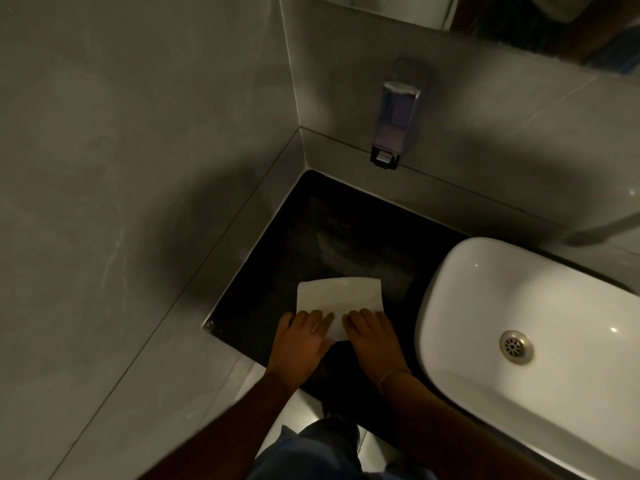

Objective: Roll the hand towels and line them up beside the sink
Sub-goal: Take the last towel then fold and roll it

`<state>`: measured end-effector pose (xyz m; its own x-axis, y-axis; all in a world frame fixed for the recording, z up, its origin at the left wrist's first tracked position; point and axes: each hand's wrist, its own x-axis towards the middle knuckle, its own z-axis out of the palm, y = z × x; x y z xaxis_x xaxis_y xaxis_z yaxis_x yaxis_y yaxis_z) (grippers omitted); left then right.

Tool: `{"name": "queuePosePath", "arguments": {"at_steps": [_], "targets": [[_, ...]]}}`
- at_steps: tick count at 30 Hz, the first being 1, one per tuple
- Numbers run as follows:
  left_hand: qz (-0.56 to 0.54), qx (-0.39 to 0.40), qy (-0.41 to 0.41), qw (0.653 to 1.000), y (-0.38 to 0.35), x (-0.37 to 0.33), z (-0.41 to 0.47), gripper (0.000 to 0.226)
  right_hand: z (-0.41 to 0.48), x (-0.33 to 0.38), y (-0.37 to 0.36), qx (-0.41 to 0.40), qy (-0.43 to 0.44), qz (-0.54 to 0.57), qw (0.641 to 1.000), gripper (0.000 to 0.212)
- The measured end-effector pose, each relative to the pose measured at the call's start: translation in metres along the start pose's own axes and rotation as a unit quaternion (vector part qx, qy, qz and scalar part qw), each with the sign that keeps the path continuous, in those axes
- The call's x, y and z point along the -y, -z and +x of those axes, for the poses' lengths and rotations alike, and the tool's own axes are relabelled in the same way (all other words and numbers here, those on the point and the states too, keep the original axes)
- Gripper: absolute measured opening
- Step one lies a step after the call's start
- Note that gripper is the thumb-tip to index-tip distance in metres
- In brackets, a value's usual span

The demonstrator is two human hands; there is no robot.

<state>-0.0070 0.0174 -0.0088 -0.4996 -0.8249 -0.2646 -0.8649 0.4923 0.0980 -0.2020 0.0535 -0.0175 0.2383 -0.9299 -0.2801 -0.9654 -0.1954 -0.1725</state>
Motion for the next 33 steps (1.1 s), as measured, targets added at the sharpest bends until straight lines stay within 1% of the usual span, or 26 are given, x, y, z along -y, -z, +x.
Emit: {"name": "queuePosePath", "arguments": {"at_steps": [2, 4, 8, 10, 11, 13, 15, 16, 18, 19, 20, 22, 25, 26, 28, 31, 33], "targets": [[-0.002, -0.002, -0.016, 1.000, -0.003, 0.002, -0.001, 0.060, 0.002, 0.002, 0.001, 0.006, -0.015, 0.012, 1.000, 0.055], [-0.010, -0.015, -0.020, 1.000, -0.003, 0.007, 0.004, 0.059, 0.003, 0.006, 0.001, 0.003, -0.031, 0.027, 0.999, 0.060], [-0.088, -0.125, -0.041, 0.987, 0.001, 0.022, 0.025, 0.033, 0.011, 0.013, 0.011, -0.031, -0.082, 0.058, 0.994, 0.067], [-0.099, -0.144, -0.035, 0.984, 0.007, 0.031, 0.038, 0.028, 0.016, 0.011, 0.017, -0.060, -0.084, 0.076, 0.992, 0.066], [-0.090, -0.136, -0.033, 0.986, 0.009, 0.035, 0.045, 0.028, 0.017, 0.009, 0.018, -0.069, -0.076, 0.082, 0.991, 0.063], [-0.063, -0.095, -0.031, 0.993, 0.014, 0.040, 0.056, 0.032, 0.020, 0.004, 0.017, -0.076, -0.067, 0.079, 0.992, 0.060], [-0.036, -0.047, -0.023, 0.998, 0.022, 0.038, 0.066, 0.038, 0.027, -0.001, 0.017, -0.063, -0.069, 0.059, 0.994, 0.064], [-0.022, -0.025, -0.016, 0.999, 0.026, 0.035, 0.070, 0.044, 0.032, -0.003, 0.017, -0.056, -0.071, 0.054, 0.994, 0.065], [-0.002, 0.001, -0.001, 1.000, 0.029, 0.026, 0.073, 0.064, 0.046, -0.008, 0.022, -0.040, -0.076, 0.052, 0.995, 0.062], [0.000, -0.003, -0.002, 1.000, 0.026, 0.021, 0.071, 0.073, 0.052, -0.010, 0.027, -0.030, -0.078, 0.051, 0.995, 0.061], [-0.008, -0.014, -0.008, 1.000, 0.023, 0.016, 0.066, 0.077, 0.059, -0.011, 0.033, -0.013, -0.079, 0.053, 0.995, 0.061], [-0.034, -0.042, -0.034, 0.998, 0.009, 0.008, 0.058, 0.073, 0.073, -0.013, 0.044, 0.021, -0.087, 0.070, 0.994, 0.064], [-0.053, -0.026, -0.016, 0.998, 0.003, 0.001, 0.063, 0.081, 0.091, -0.016, 0.056, 0.052, -0.104, 0.075, 0.990, 0.069], [-0.052, -0.025, -0.007, 0.998, 0.004, 0.001, 0.072, 0.083, 0.094, -0.017, 0.057, 0.037, -0.102, 0.068, 0.992, 0.071], [-0.035, -0.011, 0.006, 0.999, 0.009, 0.002, 0.091, 0.083, 0.093, -0.017, 0.056, -0.020, -0.090, 0.058, 0.994, 0.073], [-0.032, 0.040, 0.008, 0.999, 0.014, 0.008, 0.113, 0.086, 0.085, -0.018, 0.043, -0.071, -0.065, 0.048, 0.994, 0.058], [-0.028, 0.048, 0.006, 0.998, 0.012, 0.009, 0.122, 0.088, 0.082, -0.018, 0.035, -0.080, -0.070, 0.048, 0.993, 0.056]]}}
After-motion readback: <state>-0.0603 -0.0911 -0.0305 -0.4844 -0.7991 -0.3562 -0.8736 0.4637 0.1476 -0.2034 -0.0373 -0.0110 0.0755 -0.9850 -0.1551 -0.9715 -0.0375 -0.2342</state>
